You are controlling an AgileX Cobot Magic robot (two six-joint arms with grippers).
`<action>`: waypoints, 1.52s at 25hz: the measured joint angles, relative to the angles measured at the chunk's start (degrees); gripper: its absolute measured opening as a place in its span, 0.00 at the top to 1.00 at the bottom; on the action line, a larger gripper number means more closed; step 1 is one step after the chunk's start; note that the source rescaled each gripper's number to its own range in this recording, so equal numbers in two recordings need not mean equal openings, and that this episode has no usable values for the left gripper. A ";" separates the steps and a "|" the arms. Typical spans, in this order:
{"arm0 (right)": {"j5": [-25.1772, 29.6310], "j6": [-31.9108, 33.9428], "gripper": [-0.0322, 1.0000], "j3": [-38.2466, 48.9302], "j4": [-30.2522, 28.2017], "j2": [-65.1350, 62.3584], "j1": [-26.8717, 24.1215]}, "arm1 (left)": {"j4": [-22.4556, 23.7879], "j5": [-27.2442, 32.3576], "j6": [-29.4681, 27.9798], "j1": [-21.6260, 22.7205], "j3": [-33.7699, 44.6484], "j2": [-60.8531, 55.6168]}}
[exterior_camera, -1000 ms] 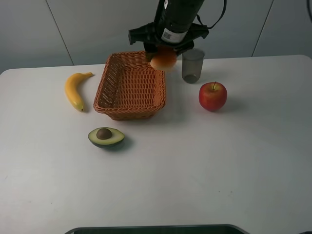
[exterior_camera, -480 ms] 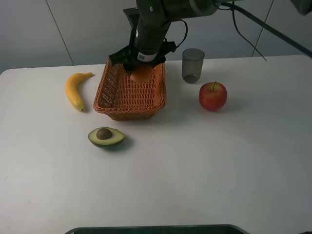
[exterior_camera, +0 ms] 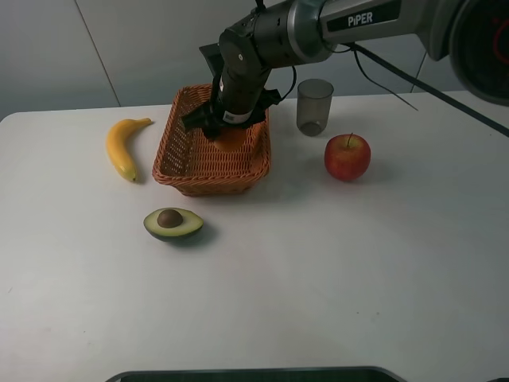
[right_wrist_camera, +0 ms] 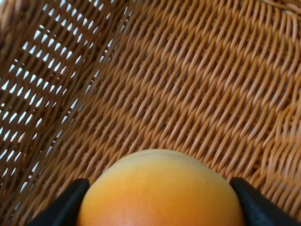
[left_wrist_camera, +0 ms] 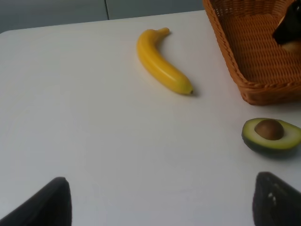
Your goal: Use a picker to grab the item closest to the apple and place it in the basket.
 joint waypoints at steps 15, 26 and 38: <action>1.46 0.10 0.01 0.00 0.13 -1.10 0.00 | 0.00 0.00 0.00 0.00 0.00 0.00; 12.05 0.64 0.00 5.78 0.13 -12.36 -1.31 | 0.00 0.00 0.00 0.00 0.00 0.00; 10.37 -4.69 0.00 41.90 6.11 -45.33 -22.85 | 0.00 0.00 0.00 0.00 0.00 0.00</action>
